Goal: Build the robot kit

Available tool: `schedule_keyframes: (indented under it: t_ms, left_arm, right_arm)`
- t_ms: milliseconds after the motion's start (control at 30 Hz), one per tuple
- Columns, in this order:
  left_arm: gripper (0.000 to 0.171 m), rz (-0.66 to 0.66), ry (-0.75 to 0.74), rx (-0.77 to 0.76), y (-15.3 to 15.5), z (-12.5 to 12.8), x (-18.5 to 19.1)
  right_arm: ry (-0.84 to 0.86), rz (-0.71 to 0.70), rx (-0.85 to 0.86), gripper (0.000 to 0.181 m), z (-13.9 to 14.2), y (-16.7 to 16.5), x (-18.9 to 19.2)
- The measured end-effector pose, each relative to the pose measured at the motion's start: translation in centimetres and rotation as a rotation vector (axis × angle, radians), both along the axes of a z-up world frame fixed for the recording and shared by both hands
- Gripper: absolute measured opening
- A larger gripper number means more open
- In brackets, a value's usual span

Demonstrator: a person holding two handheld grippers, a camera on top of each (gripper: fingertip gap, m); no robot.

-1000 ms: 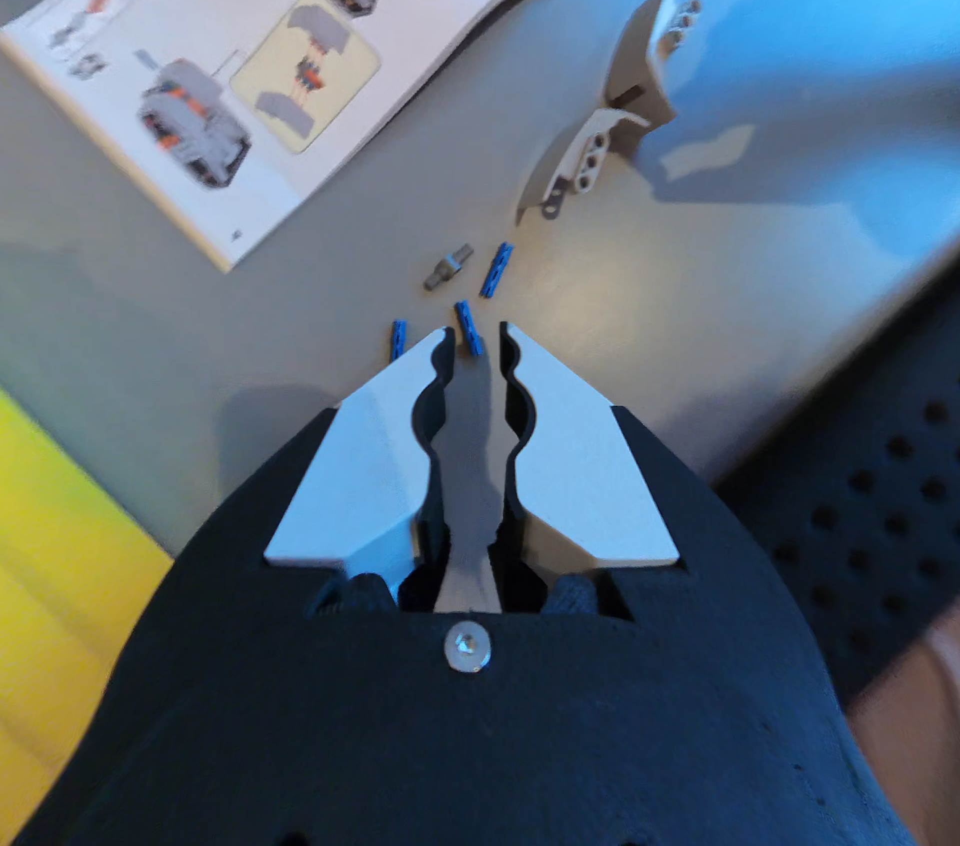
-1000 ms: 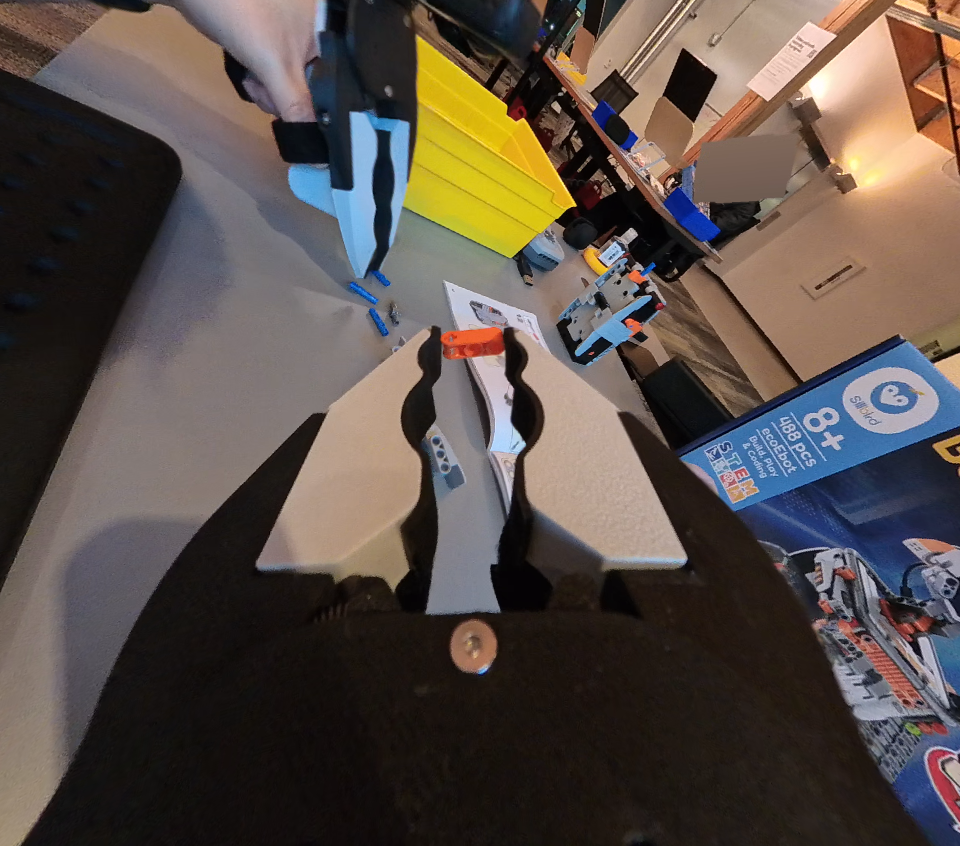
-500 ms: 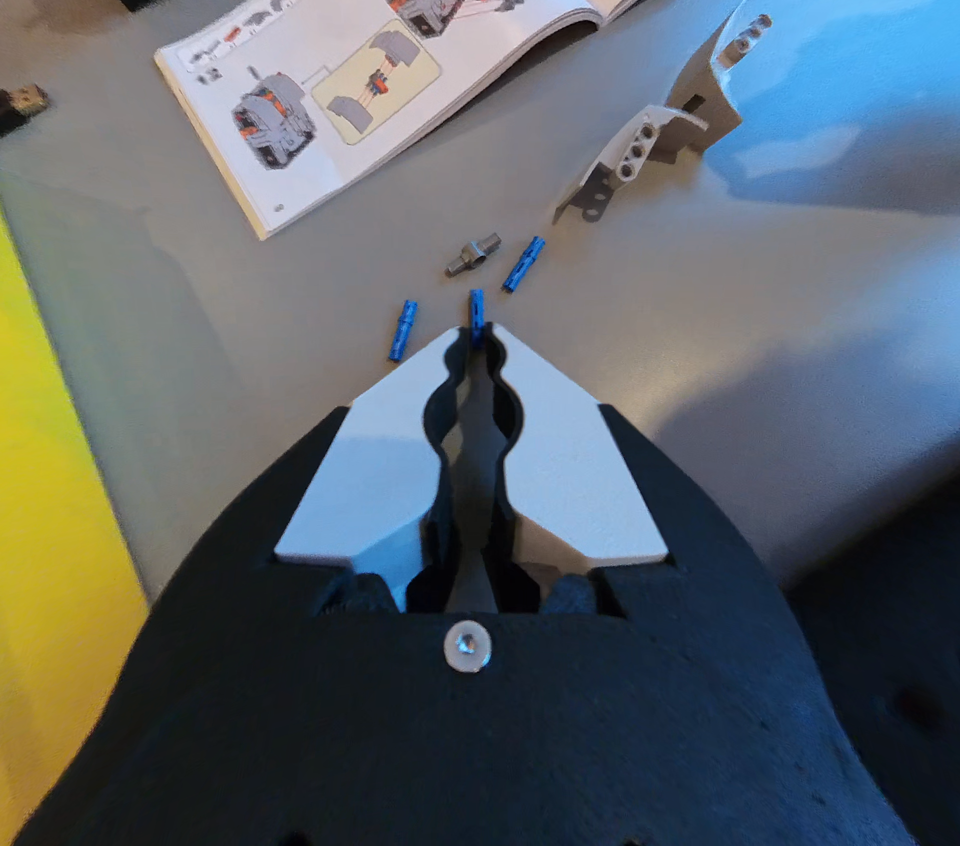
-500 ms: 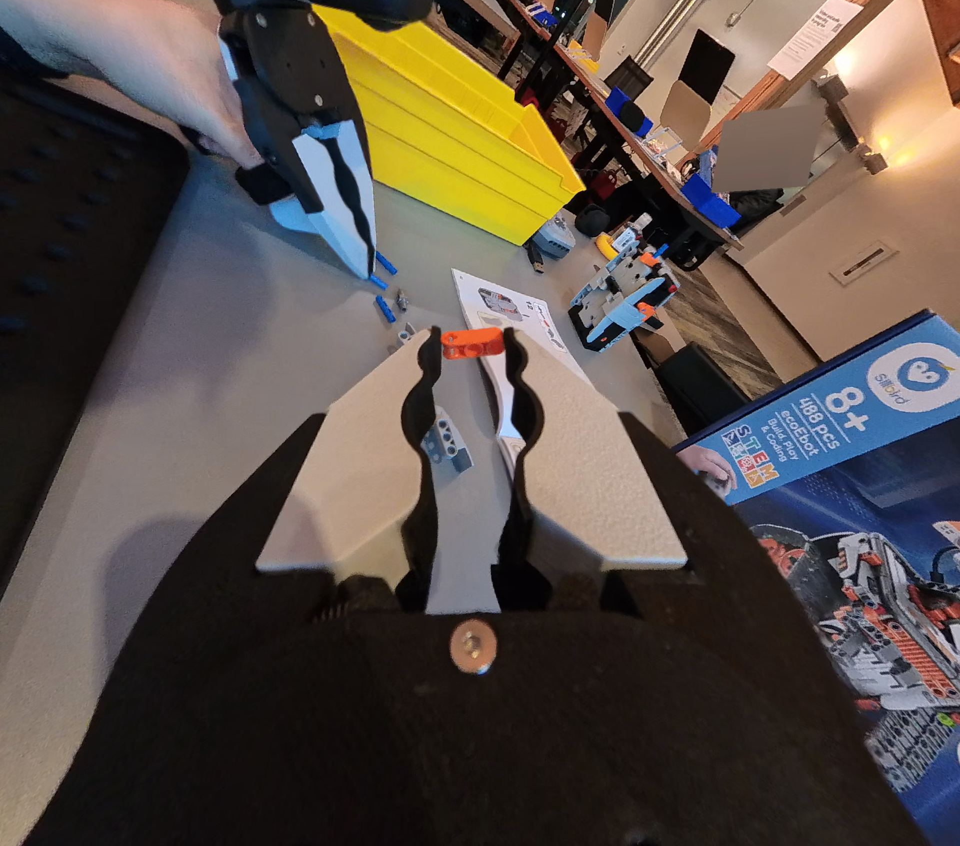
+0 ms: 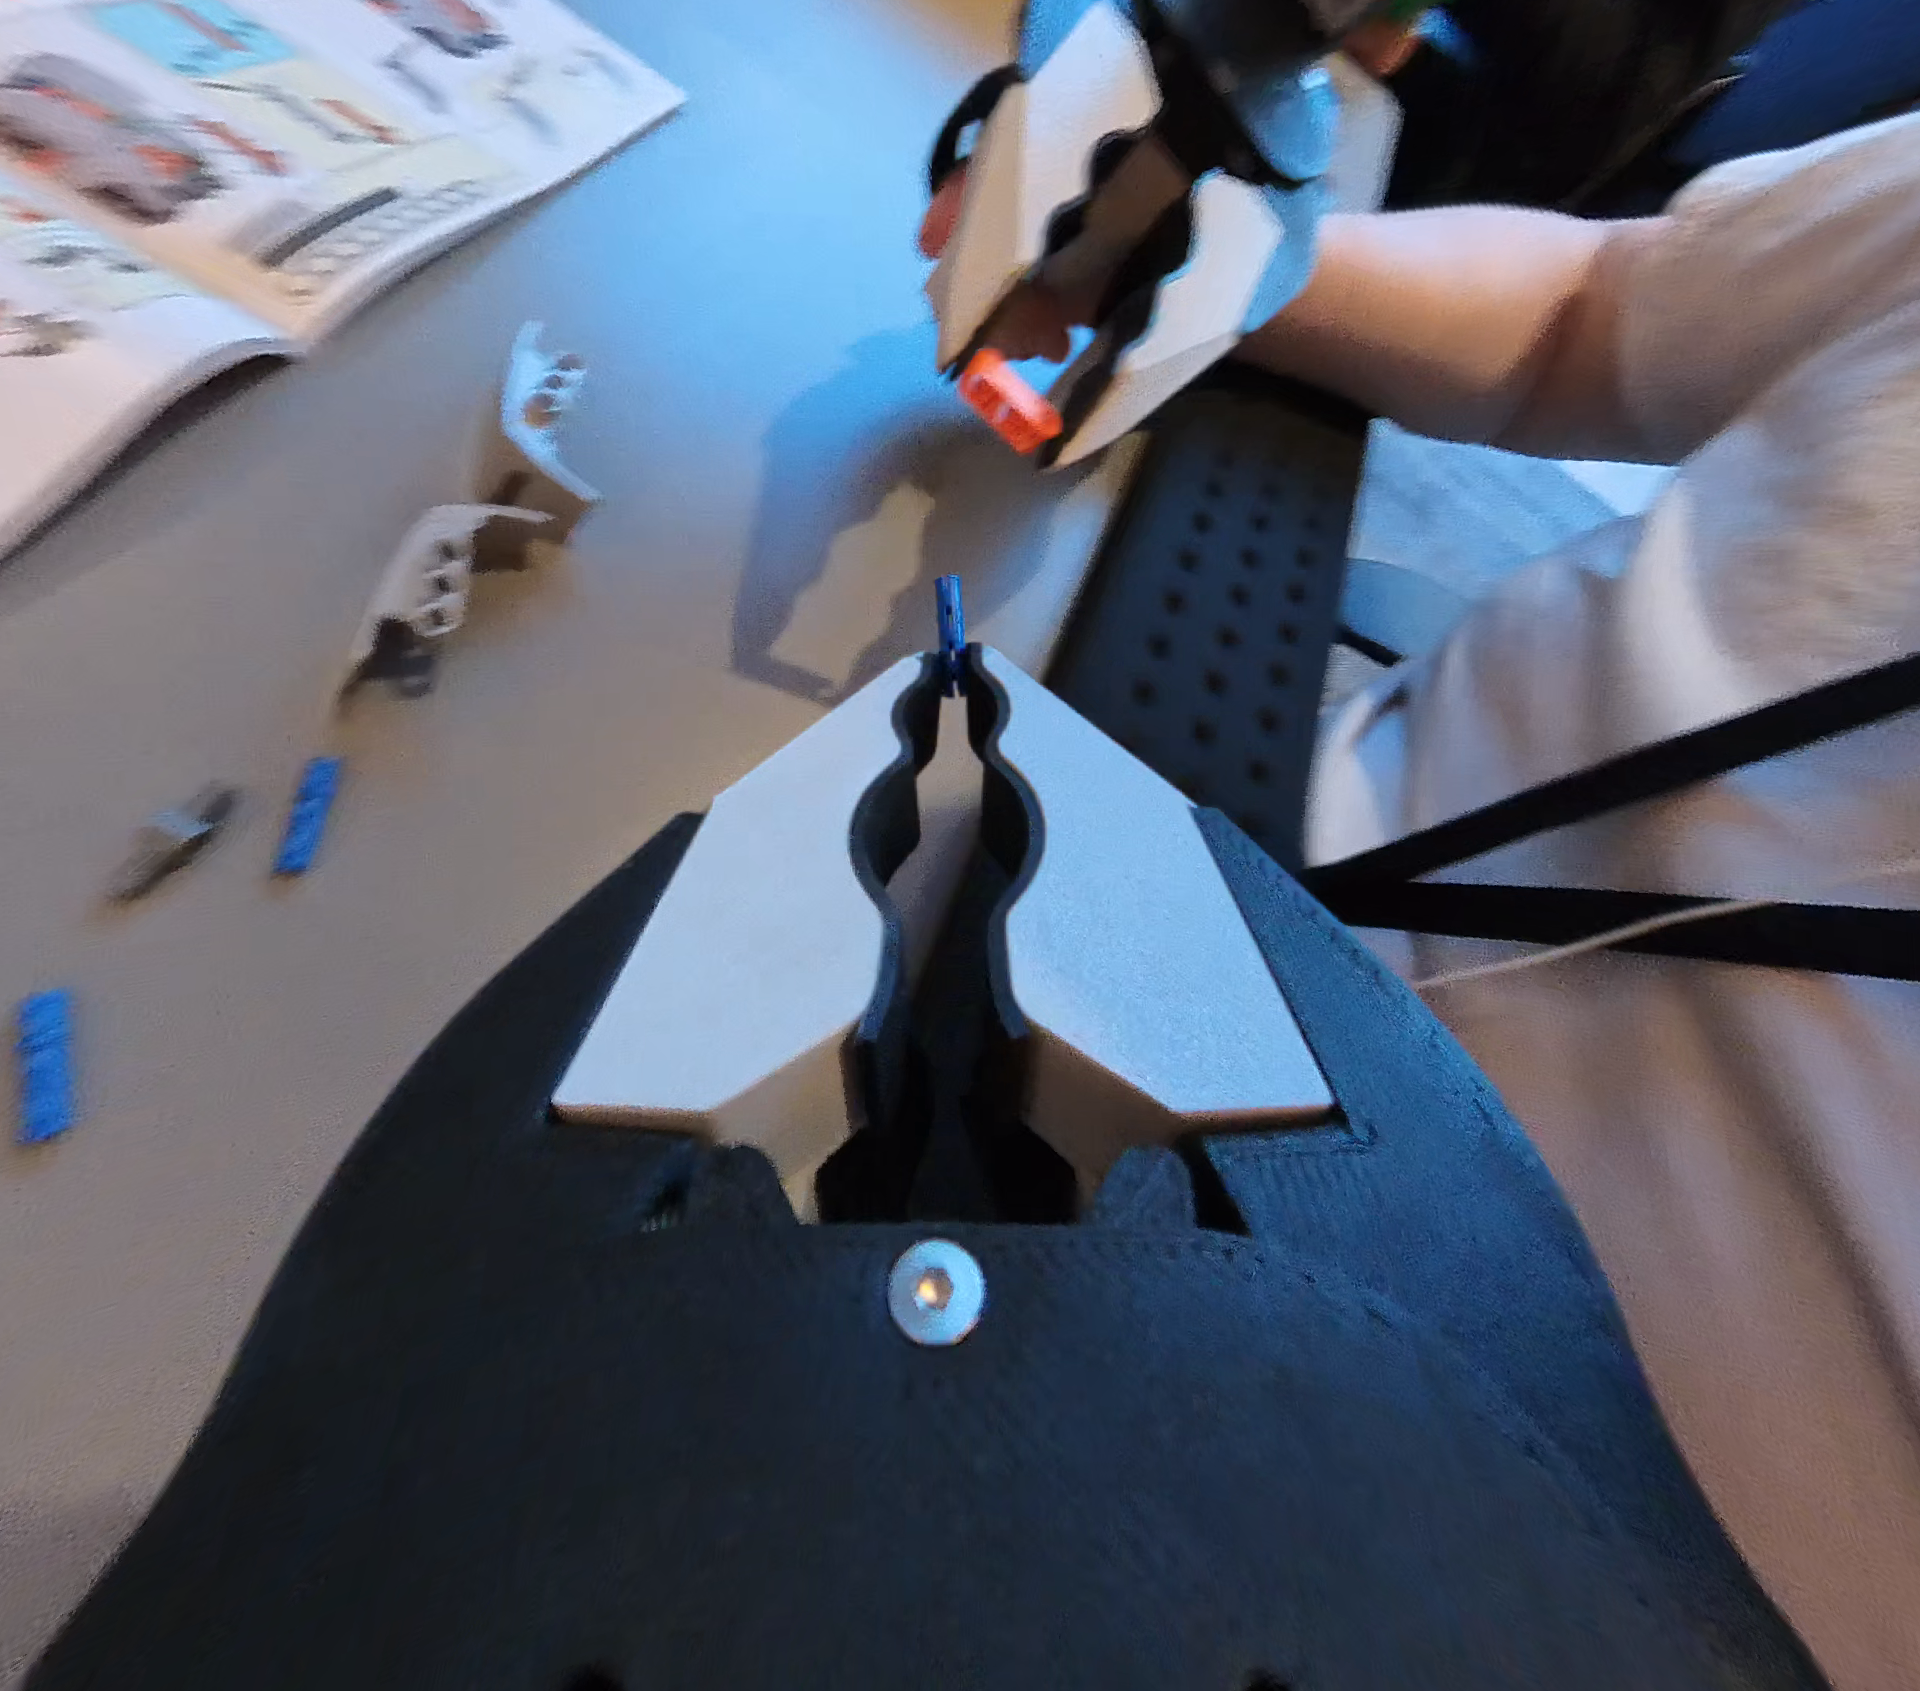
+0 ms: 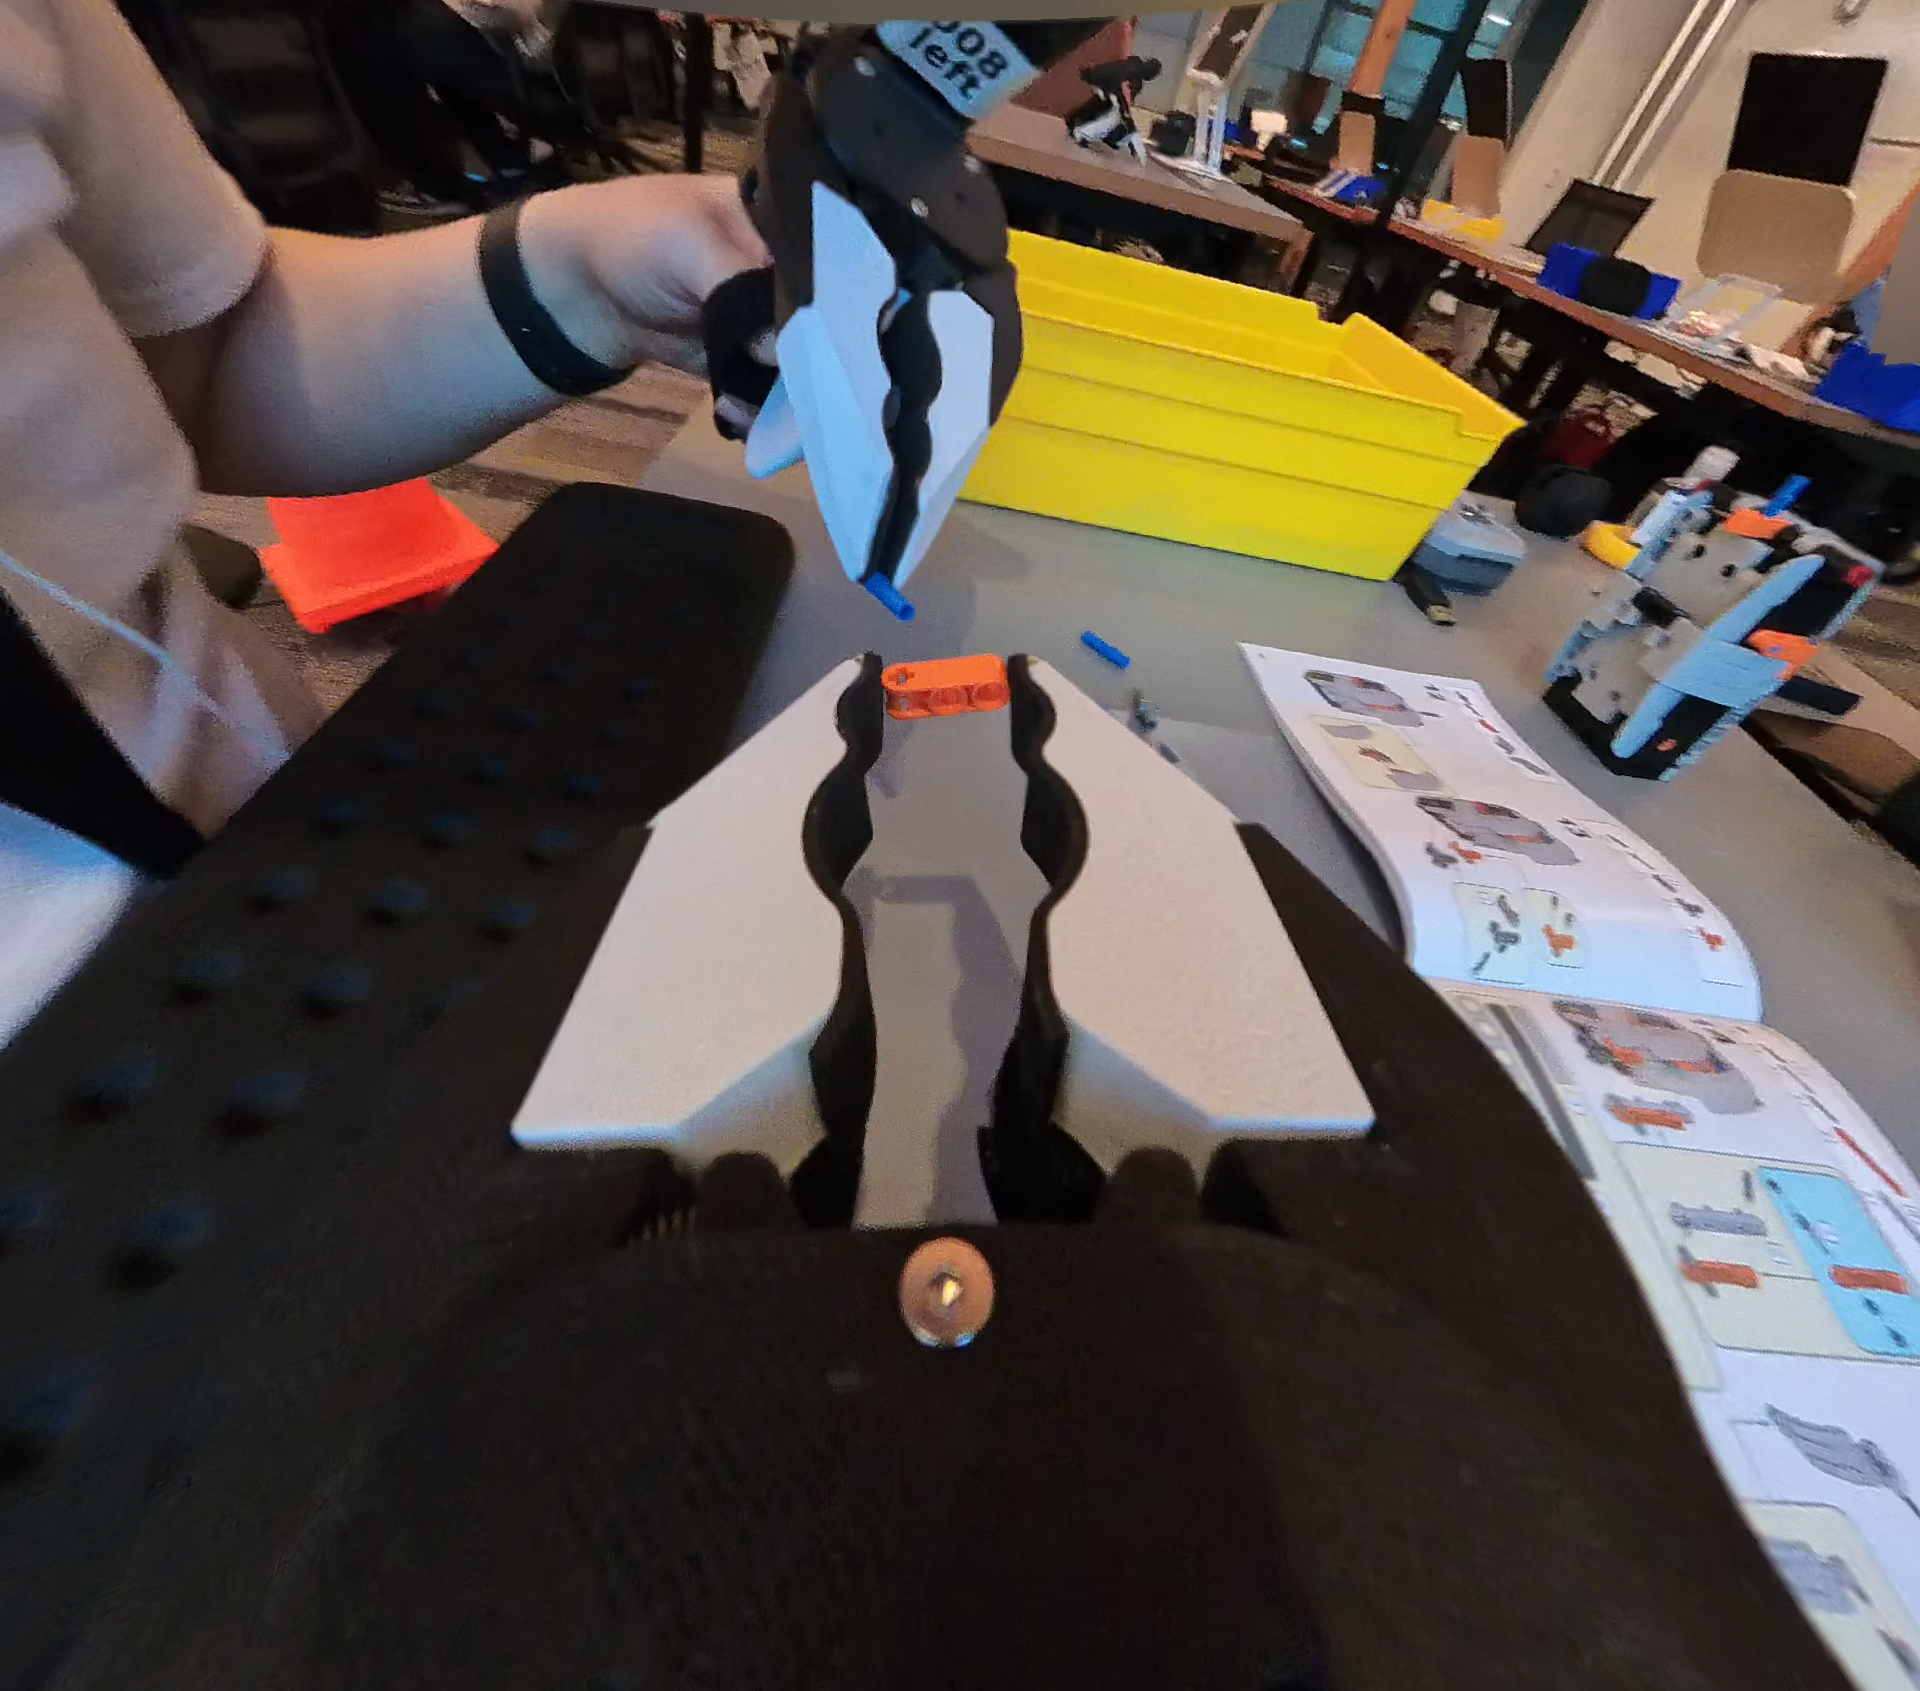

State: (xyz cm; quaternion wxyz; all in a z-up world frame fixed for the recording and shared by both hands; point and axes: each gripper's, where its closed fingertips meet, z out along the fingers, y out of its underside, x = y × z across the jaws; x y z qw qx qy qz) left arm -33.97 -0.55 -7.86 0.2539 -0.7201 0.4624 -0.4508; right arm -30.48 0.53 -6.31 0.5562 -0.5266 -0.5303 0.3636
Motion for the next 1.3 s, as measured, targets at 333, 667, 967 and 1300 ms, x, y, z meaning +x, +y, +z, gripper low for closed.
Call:
schedule_keyframes:
  t_ms: [333,667,967,1300]
  left_arm:
    - [0.003,-0.109,-0.142,-0.251,-2.1,1.1,2.6]
    - [0.003,-0.125,-0.202,-0.318,-2.5,1.9,3.1]
    - [0.003,-0.129,-0.193,-0.314,-2.6,1.8,3.2]
    - [0.003,-0.075,-0.185,-0.314,-1.9,0.9,2.1]
  right_arm:
    - [0.073,0.194,-0.134,0.023,-0.2,-2.8,0.0]
    - [0.165,0.245,-0.24,0.024,1.2,-2.8,0.4]
    - [0.156,0.257,-0.237,0.023,1.2,-3.1,0.3]
    - [0.127,0.23,-0.206,0.023,0.9,-2.8,0.4]
